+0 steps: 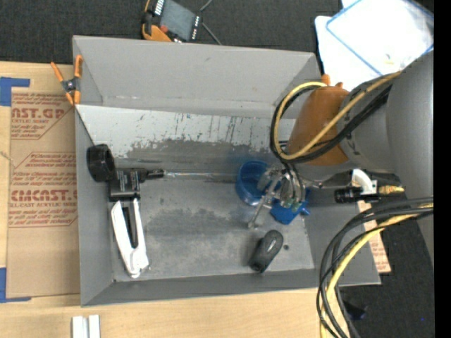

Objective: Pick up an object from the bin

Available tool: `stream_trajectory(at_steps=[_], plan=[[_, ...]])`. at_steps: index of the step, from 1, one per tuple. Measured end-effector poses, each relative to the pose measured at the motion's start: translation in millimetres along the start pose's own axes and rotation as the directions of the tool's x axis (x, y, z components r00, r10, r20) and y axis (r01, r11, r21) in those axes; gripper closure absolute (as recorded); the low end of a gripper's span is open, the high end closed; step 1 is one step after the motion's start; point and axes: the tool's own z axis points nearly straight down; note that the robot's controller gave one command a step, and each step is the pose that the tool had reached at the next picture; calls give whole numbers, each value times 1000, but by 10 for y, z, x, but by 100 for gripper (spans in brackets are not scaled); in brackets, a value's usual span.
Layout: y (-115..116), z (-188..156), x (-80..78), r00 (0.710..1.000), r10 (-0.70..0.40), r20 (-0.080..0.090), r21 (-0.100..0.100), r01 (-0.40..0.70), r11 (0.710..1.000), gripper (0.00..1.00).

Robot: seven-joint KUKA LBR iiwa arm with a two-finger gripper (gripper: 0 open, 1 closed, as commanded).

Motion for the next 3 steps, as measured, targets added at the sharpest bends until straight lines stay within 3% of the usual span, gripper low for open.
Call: stream_trajectory(at_steps=[1,2,3], plan=[[-179,28,-137,960,-280,9,1,280,960,0],[-2,49,-26,1000,-6,5,-3,6,1000,0],[-161,26,-135,964,-265,12,1,265,964,0]])
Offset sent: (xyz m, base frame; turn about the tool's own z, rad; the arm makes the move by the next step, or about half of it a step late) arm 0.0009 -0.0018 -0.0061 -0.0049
